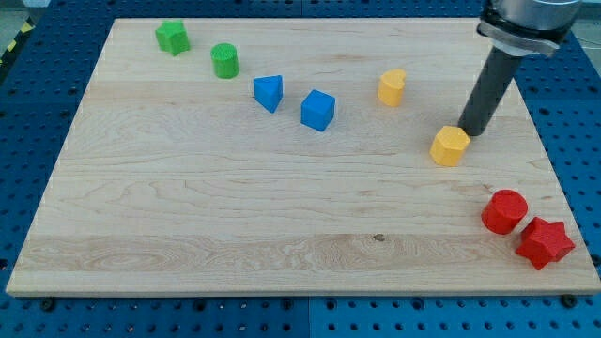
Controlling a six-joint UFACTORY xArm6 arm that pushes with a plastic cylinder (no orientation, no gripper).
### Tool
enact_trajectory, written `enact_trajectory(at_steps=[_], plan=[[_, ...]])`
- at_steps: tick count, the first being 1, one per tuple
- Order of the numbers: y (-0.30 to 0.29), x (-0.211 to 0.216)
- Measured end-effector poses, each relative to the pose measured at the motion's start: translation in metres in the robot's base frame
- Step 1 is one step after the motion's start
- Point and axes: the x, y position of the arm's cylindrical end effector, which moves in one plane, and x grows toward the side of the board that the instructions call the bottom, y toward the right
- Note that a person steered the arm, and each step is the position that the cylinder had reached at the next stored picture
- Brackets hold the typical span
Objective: Slide the yellow heart between the cube and hexagon
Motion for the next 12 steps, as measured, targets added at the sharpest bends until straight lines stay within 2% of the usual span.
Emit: enact_trajectory(at_steps=[2,3,5,7,9,11,12], plan=[[-0.010,0.046],[-0.004,0.022],[0.003,-0.091],[-0.077,-0.115],[-0.086,-0.067],[-0.063,-0.084],[-0.064,-0.057]])
